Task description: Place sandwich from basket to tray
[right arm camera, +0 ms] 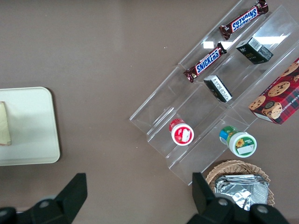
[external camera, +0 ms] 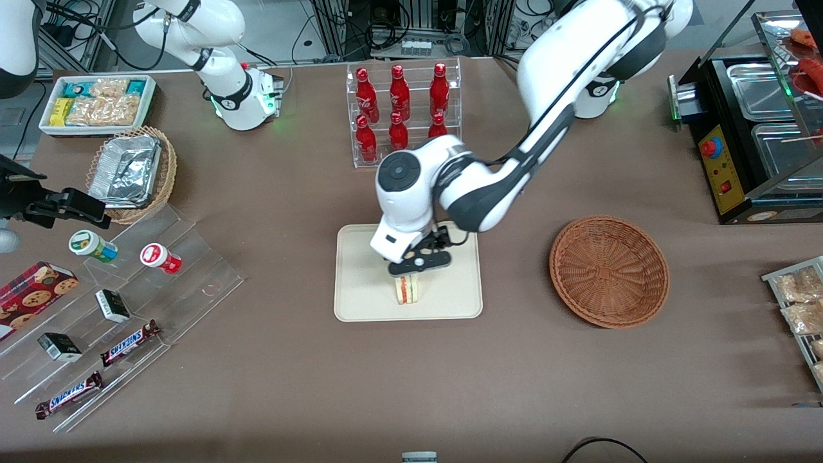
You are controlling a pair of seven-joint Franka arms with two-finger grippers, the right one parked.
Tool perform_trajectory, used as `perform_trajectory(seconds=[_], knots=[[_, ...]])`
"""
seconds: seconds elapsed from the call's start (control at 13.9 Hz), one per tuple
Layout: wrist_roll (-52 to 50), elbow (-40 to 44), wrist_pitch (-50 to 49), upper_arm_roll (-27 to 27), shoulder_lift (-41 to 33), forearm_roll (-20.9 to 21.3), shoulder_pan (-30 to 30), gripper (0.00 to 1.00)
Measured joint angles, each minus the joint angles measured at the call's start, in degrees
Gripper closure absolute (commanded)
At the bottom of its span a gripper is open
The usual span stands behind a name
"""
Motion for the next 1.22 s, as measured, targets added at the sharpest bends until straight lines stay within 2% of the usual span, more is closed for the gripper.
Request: perform_trajectory(seconds=[0.29, 0.65, 0.94, 1.22], knots=[[-0.1, 0.1, -9.9, 0.1, -9.8, -3.2, 5.5, 0.01], [0.8, -0.1, -19.8, 0.2, -18.3, -4.0, 12.1, 0.01], [9.7, -0.2, -25.2, 0.3, -21.7, -6.3, 18.1, 0.01], [25.8, -1.2, -29.9, 1.0, -26.6, -11.7, 26.8, 0.01]])
